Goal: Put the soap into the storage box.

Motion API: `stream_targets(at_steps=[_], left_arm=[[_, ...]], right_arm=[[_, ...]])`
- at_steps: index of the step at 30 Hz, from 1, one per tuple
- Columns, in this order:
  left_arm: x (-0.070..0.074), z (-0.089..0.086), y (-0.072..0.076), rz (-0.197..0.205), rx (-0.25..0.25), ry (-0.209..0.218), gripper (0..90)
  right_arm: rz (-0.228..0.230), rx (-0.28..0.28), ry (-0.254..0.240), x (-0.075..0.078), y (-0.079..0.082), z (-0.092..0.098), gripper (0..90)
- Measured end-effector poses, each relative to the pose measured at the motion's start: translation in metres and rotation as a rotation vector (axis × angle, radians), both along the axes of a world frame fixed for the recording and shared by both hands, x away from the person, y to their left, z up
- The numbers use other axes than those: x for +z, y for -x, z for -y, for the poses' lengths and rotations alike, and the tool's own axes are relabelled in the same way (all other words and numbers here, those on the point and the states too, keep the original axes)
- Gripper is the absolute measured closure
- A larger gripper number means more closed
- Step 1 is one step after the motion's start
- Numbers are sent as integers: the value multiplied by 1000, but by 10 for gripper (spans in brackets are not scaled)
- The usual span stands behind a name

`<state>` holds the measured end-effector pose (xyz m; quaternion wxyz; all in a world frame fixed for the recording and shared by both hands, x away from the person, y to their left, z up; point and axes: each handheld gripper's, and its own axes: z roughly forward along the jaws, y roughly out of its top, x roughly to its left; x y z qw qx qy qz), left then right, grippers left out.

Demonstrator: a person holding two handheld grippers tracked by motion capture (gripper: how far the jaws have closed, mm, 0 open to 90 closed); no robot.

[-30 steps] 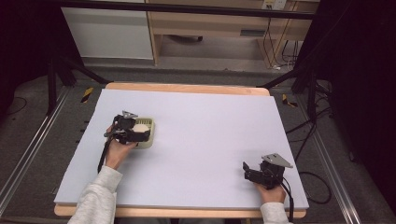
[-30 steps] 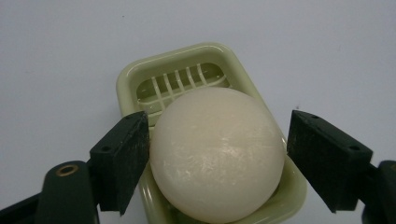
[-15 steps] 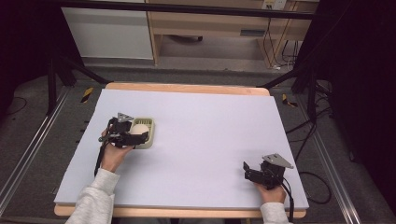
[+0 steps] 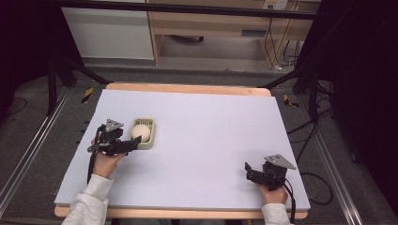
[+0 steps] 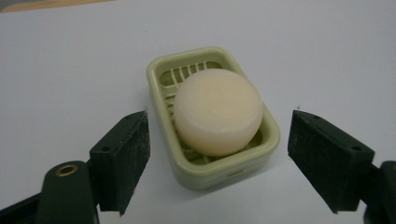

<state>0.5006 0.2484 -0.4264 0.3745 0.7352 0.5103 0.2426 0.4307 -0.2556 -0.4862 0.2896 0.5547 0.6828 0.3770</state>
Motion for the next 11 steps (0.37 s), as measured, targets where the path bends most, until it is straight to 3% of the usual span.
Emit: stream_targets(at_steps=[6,11], left_arm=[[-16,-18,22,21,25,-11,198],[-28,-27,34,5,26,-37,171]], right_arm=[[-4,-3,-8,0,0,1,56],[-3,-4,-11,0,0,1,56]])
